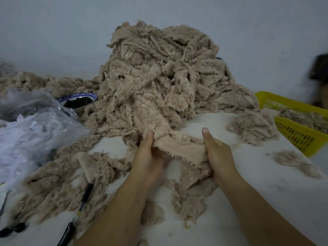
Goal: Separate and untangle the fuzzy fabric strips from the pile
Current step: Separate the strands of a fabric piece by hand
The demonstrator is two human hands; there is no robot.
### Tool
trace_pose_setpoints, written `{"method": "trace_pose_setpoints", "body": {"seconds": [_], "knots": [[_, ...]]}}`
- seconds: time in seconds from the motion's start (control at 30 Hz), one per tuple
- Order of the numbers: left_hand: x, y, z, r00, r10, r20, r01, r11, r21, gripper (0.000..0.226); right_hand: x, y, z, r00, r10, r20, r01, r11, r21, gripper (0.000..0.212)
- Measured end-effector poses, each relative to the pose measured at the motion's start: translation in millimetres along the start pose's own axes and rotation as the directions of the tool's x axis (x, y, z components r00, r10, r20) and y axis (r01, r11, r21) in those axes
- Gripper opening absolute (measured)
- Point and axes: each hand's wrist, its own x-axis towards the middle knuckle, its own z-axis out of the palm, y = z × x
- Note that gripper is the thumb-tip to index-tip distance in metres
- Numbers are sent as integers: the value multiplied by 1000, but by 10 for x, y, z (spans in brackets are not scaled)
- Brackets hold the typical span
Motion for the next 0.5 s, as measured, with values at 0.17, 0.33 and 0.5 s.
{"method": "trace_pose_setpoints", "body": {"seconds": [0.17,0.33,0.5], "knots": [[-43,-19,25,1000,8,23,-11,995,100,37,-72,36,41,930,-232,285,291,938,-186,44],[-27,-103,22,992,107,63,-119,961,248,29,-111,119,191,873,-220,435,364,888,-281,6],[27,-53,-19,998,61,16,-63,992,110,25,1,-2,42,984,-58,167,52,998,39,29]]}}
